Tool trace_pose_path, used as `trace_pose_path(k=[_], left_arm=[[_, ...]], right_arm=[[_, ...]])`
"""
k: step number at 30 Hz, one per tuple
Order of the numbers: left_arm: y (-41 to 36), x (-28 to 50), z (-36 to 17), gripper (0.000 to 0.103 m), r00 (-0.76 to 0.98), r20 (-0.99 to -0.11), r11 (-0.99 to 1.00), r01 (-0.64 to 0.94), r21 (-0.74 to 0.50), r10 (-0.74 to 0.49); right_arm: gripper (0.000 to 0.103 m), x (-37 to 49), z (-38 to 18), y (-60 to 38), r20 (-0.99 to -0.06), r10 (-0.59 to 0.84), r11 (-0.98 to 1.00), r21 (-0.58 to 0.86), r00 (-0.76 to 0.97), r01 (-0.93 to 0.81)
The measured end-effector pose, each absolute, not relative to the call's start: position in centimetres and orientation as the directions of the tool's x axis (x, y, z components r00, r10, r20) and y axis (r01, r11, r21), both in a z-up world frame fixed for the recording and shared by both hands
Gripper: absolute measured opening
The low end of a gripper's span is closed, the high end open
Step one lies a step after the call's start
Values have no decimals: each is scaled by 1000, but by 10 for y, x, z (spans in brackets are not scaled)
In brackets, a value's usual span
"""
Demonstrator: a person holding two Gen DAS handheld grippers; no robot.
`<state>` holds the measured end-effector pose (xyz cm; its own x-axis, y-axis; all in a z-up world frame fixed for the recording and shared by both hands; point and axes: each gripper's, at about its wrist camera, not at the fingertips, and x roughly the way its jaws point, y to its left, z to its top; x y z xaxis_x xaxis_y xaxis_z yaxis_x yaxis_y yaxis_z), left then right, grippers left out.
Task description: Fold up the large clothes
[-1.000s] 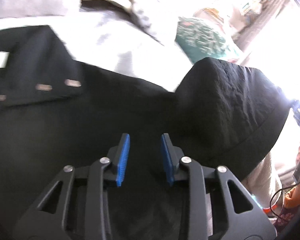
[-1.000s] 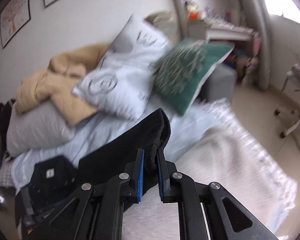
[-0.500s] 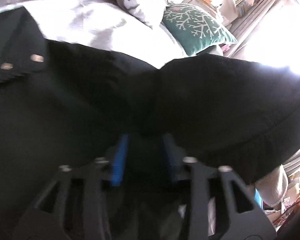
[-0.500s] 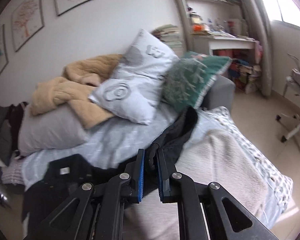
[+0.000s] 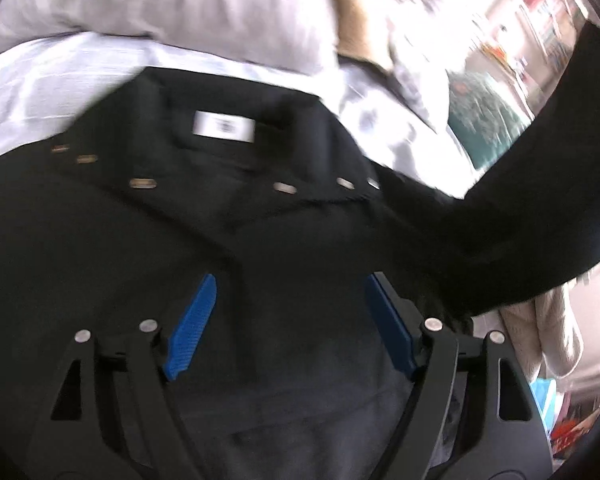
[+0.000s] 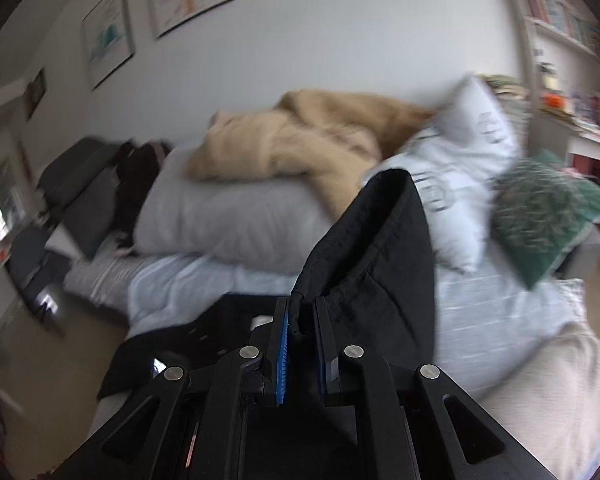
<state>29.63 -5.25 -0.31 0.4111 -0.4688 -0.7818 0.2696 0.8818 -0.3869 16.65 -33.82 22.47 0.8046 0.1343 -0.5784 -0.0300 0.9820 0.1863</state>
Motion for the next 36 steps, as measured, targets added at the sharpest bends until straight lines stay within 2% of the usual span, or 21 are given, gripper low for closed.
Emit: trace_pose_path(k=[3,5,6,8,9,10,12,14,16,24,25,26,27,28,29,30,33,36], left_arm=[[-19,299,-5,78,437,-770,885,206,-417,-464],[6,298,-13,78,456,-763,885,153,-440,-458],[14,299,-19,78,459,-761,882,129,-453,-458],[40,295,-31,78,461,-751,865,80,-495,-473],[45,294,-37,78,465,-741,853,64,-518,-485],[52,294,-42,78,464,-737,845,49,-532,-491],[56,300,-51,78,441,-762,853,16,-521,-474],[57,301,-54,78,449,-747,837,6,-547,-491],[47,305,-57,78,436,-743,831,23,-555,-508],[-13,329,-83,76,382,-778,861,117,-495,-499],[-18,332,-89,73,381,-783,865,107,-490,-491],[-23,334,-95,63,373,-779,857,101,-505,-504],[-27,334,-100,46,360,-774,846,105,-522,-522],[-32,334,-103,40,347,-780,849,107,-518,-520],[-37,331,-102,14,361,-790,865,118,-488,-496],[-37,326,-97,9,393,-788,876,125,-465,-474],[-25,306,-73,6,517,-749,891,61,-449,-413],[-23,294,-70,7,518,-808,945,-1,-328,-279]], right_arm=[[11,195,198,-282,-627,206,975,199,751,-101],[16,214,176,-246,-658,257,965,217,708,-148],[20,225,160,-225,-681,296,955,235,670,-182],[36,240,130,-199,-734,361,933,283,575,-224],[51,247,115,-189,-774,362,932,293,519,-213],[54,252,99,-180,-811,349,937,288,470,-199],[55,249,89,-174,-826,337,940,266,452,-214],[63,242,83,-181,-829,312,948,239,464,-211],[74,237,79,-207,-823,286,958,231,491,-171],[78,197,43,-305,-826,144,980,196,545,37],[79,192,36,-319,-821,158,971,229,549,63],[79,187,28,-333,-811,185,957,276,555,85],[80,182,19,-346,-798,207,943,318,566,104],[80,179,8,-358,-808,210,935,331,551,129],[80,179,2,-365,-825,193,937,316,531,151],[80,179,-2,-373,-834,158,939,292,528,180],[78,174,-8,-392,-808,36,947,216,588,239],[61,173,-21,-412,-787,-19,934,207,617,293]])
